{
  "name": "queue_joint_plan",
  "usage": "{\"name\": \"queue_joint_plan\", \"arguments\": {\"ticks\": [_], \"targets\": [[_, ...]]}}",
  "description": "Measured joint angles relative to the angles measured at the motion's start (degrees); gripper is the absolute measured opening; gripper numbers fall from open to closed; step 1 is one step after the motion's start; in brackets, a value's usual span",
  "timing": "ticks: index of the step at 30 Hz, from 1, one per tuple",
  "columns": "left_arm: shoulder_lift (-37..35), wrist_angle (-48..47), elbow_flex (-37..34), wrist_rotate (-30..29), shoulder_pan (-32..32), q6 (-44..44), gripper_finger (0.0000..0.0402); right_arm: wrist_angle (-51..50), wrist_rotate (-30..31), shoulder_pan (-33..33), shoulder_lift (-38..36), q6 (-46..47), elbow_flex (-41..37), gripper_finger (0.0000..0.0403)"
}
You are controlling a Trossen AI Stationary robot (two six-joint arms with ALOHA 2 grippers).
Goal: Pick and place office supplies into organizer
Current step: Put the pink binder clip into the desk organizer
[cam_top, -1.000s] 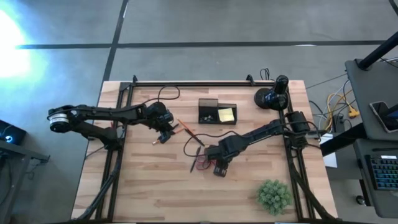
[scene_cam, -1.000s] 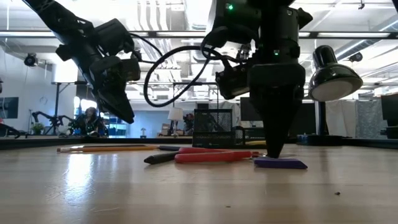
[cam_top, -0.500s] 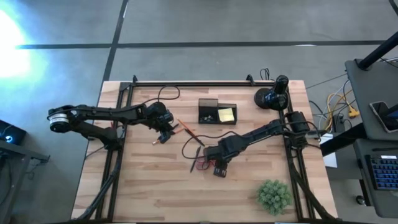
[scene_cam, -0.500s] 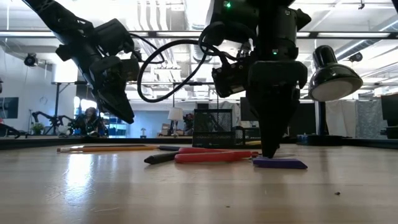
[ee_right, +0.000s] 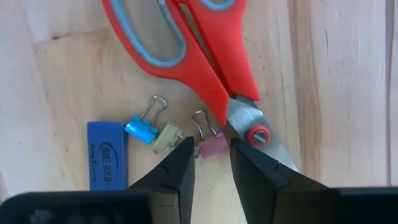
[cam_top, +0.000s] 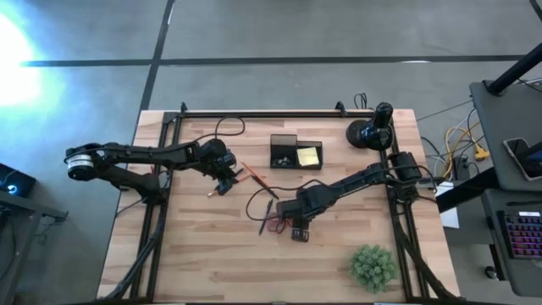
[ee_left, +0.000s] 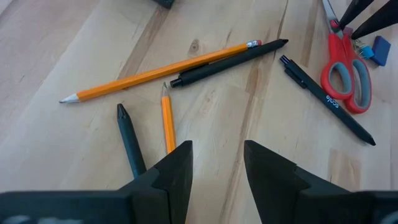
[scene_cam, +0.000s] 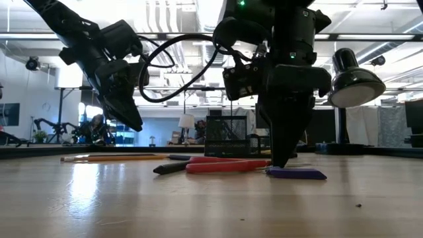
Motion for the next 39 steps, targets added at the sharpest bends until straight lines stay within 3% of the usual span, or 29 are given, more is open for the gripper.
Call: {"name": "queue_joint_plan", "arguments": {"ticks": [10, 19, 24, 30, 39], "targets": [[0.00, -0.02, -0.04, 0.00, 0.00, 0.00, 0.0129, -1.99, -0.81, 0.11, -0.15, 0.81, 0.65, 0.0049], [-0.01, 0.02, -0.07, -0.01, 0.00, 0.02, 0.0129, -6.88, -1.00, 0.50, -4.45, 5.97, 2.25, 0.0042], [0.00, 0.04, -0.09, -0.02, 0.00, 0.02, 0.0129, -6.84, 4.34, -0.84, -8.74, 12.42, 2.26, 0.0042], [0.00, 0.00, -0.09, 0.00, 0.02, -0.09, 0.0129, -5.30, 12.80, -9.83, -10.77, 18.37, 2.25, 0.0042], [0.00, -0.03, -0.09, -0.01, 0.01, -0.18, 0.0129, 0.17, 9.96, -25.98, -9.00, 13.53, 2.28, 0.0042]]}}
